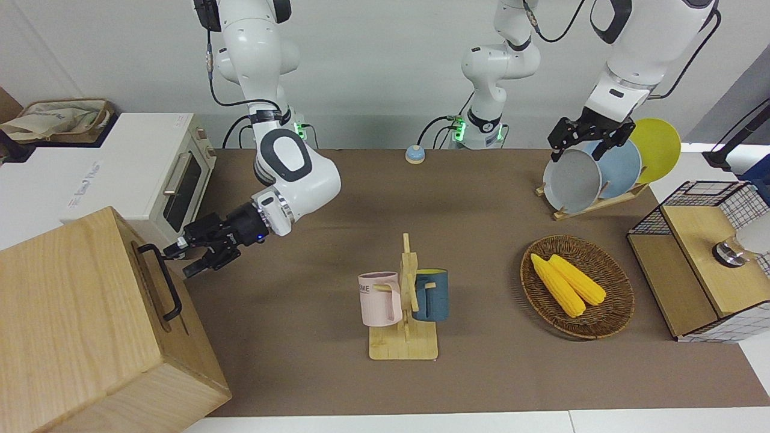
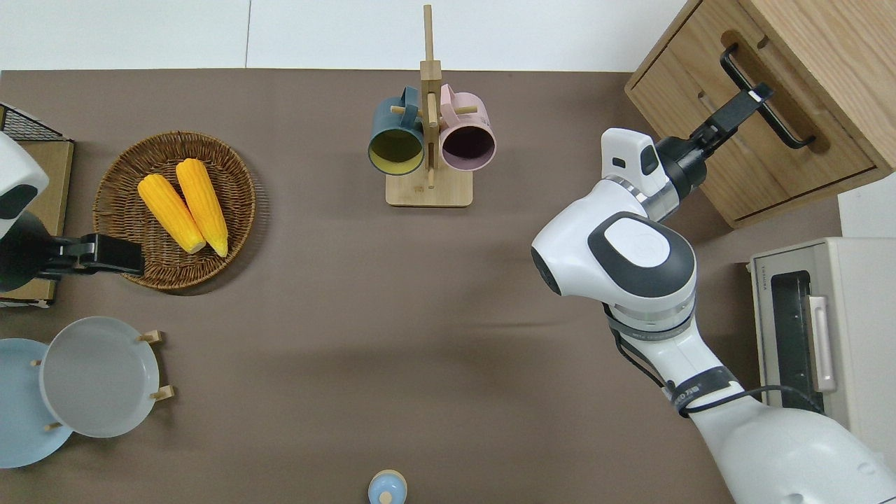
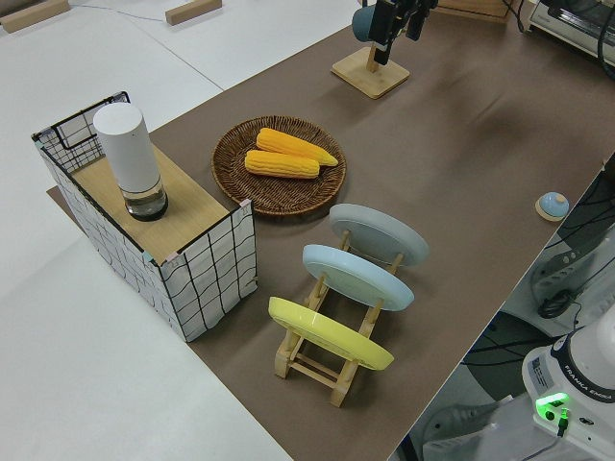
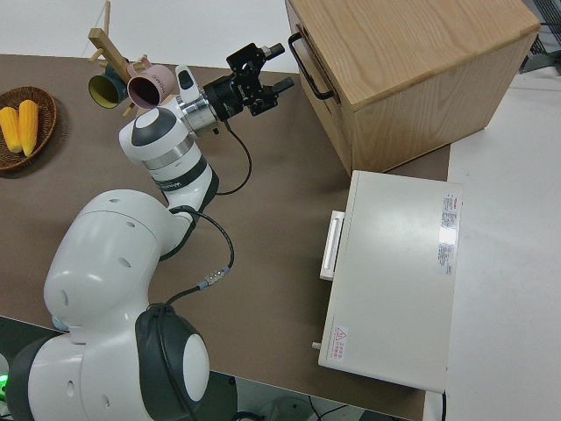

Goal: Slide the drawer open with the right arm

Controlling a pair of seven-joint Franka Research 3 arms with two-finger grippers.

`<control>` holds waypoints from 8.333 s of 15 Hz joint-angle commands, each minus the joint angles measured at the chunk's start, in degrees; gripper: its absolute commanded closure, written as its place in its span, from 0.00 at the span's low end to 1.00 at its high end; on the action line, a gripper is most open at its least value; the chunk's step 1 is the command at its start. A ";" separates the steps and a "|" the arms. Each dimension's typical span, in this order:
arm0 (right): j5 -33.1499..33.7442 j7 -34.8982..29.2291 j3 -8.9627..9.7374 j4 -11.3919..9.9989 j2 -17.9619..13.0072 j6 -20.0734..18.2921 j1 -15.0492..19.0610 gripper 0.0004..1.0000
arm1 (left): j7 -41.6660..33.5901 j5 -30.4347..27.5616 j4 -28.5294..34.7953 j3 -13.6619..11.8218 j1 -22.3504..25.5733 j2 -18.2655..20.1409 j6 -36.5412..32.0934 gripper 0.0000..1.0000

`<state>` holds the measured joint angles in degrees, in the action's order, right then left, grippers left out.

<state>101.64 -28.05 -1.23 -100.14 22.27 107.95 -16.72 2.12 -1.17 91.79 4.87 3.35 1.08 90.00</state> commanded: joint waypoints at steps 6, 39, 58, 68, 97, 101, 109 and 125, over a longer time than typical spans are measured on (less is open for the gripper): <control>1.81 -5.69 -2.63 1.87 1.98 6.04 1.34 0.08 | -0.36 0.73 -0.04 -0.21 -0.36 0.42 -0.27 0.00; -5.92 -10.27 1.75 1.61 1.02 -2.47 -0.33 0.95 | -0.37 0.73 -0.04 -0.12 -0.27 0.51 -0.27 0.00; -14.36 -7.64 16.69 1.79 0.05 -21.54 -1.56 1.00 | -0.28 0.73 -0.04 -0.12 -0.27 0.42 -0.27 0.00; -17.44 -6.50 22.32 2.92 0.05 -29.01 -2.79 1.00 | -0.37 0.73 -0.04 -0.21 -0.27 0.51 -0.27 0.00; -19.38 -6.41 25.58 5.13 0.14 -33.95 -4.46 0.01 | -0.28 0.73 -0.04 -0.12 -0.27 0.42 -0.27 0.00; -19.37 -6.32 25.40 5.13 0.14 -34.03 -4.55 0.01 | -0.36 0.73 -0.04 -0.21 -0.27 0.42 -0.27 0.00; -19.81 -6.06 26.02 5.13 0.14 -35.26 -5.34 0.01 | -0.37 0.73 -0.04 -0.21 -0.27 0.51 -0.35 0.00; -43.16 -5.18 25.76 5.65 -6.44 -25.87 -5.43 0.01 | -0.37 0.73 -0.04 -0.12 -0.27 0.42 -0.27 0.00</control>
<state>66.51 -34.46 25.02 -94.24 19.73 77.25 -23.65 2.12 -1.17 91.79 4.87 3.35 1.08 90.00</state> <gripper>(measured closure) 0.004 0.004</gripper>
